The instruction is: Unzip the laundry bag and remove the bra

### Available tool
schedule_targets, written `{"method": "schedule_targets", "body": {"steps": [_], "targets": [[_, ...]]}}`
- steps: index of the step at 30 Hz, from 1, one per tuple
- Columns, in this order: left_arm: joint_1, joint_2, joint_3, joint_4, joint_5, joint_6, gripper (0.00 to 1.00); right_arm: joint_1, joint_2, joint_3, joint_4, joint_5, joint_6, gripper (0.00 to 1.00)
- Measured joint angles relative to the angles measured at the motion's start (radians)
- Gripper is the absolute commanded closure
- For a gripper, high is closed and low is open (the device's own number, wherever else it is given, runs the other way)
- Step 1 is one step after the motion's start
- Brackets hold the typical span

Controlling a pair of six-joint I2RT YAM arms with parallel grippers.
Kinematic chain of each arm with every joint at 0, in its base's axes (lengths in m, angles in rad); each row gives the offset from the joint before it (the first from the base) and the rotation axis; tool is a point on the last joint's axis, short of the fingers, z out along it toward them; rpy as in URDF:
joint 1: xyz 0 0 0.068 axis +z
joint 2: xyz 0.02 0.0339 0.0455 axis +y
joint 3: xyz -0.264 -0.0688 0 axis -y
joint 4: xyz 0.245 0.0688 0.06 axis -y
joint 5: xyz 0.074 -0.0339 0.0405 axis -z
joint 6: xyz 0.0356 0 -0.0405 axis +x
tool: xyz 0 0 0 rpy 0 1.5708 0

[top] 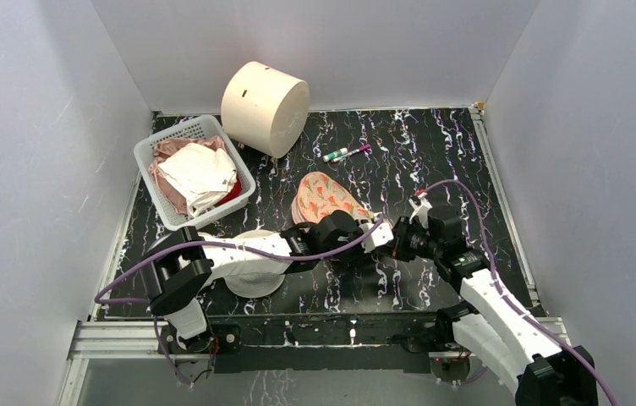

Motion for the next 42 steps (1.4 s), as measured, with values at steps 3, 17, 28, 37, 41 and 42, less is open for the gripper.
{"method": "schedule_targets", "body": {"steps": [3, 17, 28, 37, 41, 42], "targets": [[0.0, 0.0, 0.0, -0.01, 0.0, 0.004, 0.78, 0.042, 0.007, 0.0, 0.013, 0.025, 0.011, 1.0], [0.0, -0.028, -0.001, -0.038, -0.043, 0.083, 1.0, 0.069, 0.026, 0.004, 0.021, 0.08, 0.01, 1.0], [0.0, -0.206, -0.09, 0.005, -0.128, 0.185, 1.0, 0.039, 0.069, 0.138, -0.063, 0.155, -0.092, 1.0], [0.0, -0.299, -0.15, 0.061, -0.183, 0.23, 1.0, -0.039, 0.148, 0.145, -0.06, 0.154, -0.131, 1.0], [0.0, -0.336, -0.168, 0.092, -0.192, 0.241, 1.0, -0.061, 0.177, 0.145, -0.032, 0.145, -0.144, 1.0], [0.0, -0.34, -0.17, 0.098, -0.192, 0.241, 1.0, -0.066, 0.186, 0.145, -0.021, 0.142, -0.147, 1.0]]}}
